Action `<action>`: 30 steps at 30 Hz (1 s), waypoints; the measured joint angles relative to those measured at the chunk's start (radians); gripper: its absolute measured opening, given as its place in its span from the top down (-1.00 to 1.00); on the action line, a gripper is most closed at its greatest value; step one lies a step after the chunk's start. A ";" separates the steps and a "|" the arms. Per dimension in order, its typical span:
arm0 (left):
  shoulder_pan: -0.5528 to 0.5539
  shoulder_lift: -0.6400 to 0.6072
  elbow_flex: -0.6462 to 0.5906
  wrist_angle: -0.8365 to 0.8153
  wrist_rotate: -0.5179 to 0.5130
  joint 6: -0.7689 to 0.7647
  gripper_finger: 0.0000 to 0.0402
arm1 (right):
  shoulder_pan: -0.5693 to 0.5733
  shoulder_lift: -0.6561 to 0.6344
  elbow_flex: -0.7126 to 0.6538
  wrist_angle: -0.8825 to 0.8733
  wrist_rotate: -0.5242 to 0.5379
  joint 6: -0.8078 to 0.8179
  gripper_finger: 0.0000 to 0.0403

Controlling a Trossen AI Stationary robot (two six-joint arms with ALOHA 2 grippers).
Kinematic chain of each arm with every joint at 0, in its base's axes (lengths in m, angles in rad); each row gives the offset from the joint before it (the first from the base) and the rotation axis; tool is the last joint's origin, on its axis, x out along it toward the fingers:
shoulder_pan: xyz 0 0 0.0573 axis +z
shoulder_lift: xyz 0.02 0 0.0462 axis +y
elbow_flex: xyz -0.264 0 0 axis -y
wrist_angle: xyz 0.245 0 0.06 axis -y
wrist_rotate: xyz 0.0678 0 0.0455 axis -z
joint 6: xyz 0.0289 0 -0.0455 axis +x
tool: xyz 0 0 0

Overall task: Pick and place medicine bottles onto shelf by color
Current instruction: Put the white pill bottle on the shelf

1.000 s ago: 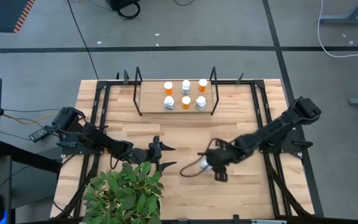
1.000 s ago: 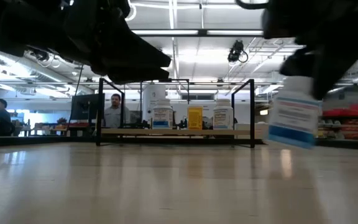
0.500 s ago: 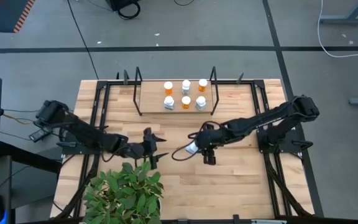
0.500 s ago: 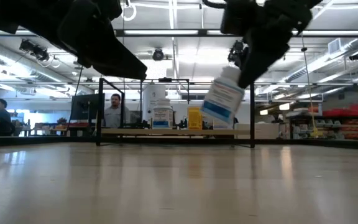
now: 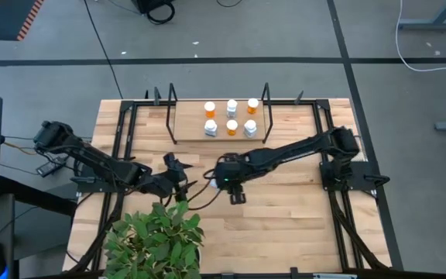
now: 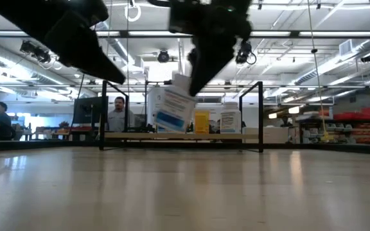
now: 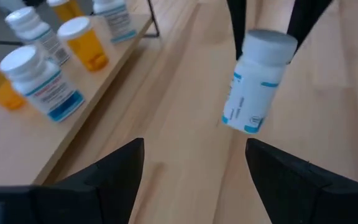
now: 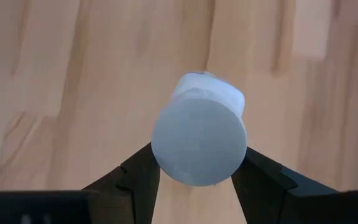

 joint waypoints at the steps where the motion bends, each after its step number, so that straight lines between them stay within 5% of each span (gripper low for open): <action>1: -0.010 -0.004 0.000 -0.022 -0.016 -0.006 -0.43 | -0.009 0.021 0.037 -0.009 0.000 -0.019 0.07; 13: -0.098 -0.006 0.000 -0.194 -0.111 -0.171 -0.43 | -0.127 0.220 0.349 -0.123 -0.042 -0.143 0.06; 30: -0.150 -0.003 0.000 -0.211 -0.114 -0.267 -0.43 | -0.195 0.287 0.362 -0.126 -0.127 -0.175 0.02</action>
